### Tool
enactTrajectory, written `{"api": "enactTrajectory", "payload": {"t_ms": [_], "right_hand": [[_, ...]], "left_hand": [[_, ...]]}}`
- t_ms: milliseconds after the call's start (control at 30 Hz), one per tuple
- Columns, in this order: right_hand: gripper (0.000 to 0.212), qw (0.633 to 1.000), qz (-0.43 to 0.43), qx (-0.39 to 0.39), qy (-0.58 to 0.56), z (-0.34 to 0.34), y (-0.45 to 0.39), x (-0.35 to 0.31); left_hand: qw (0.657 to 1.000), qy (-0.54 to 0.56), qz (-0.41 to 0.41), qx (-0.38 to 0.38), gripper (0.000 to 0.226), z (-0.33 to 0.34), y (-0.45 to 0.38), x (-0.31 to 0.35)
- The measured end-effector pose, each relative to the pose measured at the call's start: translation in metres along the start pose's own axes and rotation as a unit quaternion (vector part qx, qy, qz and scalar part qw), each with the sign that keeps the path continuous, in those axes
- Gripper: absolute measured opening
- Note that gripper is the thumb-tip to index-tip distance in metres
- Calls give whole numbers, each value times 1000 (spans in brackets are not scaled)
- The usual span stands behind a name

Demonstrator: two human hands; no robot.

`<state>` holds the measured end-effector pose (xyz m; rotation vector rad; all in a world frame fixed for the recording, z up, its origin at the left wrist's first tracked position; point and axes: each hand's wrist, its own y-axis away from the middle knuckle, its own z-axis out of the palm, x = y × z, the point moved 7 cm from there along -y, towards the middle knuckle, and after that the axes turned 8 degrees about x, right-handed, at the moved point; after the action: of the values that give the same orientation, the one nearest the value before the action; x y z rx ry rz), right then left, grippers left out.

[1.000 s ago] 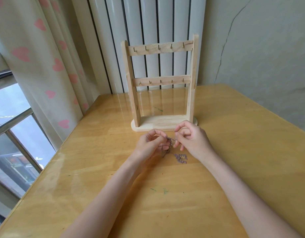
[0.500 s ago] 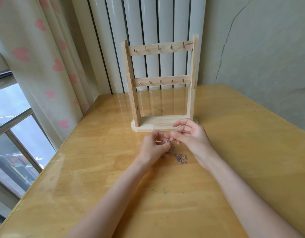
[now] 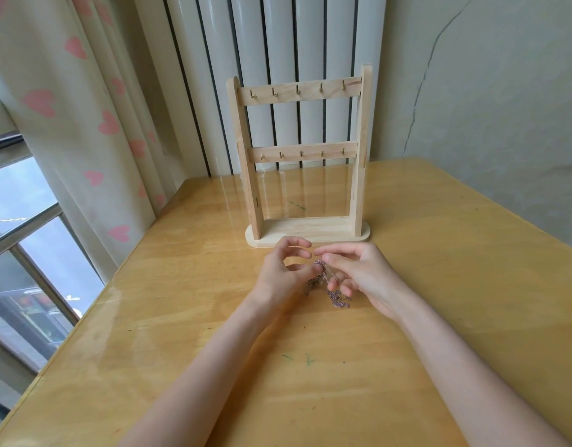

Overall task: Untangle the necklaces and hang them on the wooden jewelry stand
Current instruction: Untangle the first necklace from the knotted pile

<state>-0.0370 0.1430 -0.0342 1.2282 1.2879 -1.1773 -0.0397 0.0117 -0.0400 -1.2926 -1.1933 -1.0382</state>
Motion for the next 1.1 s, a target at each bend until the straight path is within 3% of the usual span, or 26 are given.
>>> {"api": "enactTrajectory", "payload": {"t_ms": [233,400,567,833,967,1100], "right_hand": [[3,998,0,-6,55,-1,1,1],[11,986,-30,24,161,-4,-2,3],[11,979,-67,26,190,0,-2,-1],[10,986,-98,-9,133,-3,-2,-9],[10,987,-112,-1,113,-5,-3,-10],[12,971,-138,28,192,-6,-3,-11]], "left_hand": [[998,-35,44,13,35,-4,-2,5],[990,-112,79,21,32,-4,-5,2],[987,-155,49,8,16,0,-4,-5],[995,27,-50,-87,14,3,2,-6],[991,36,-65,-108,17,5,0,-8],[997,-17,-27,-76,11,1,-1,-4]]}}
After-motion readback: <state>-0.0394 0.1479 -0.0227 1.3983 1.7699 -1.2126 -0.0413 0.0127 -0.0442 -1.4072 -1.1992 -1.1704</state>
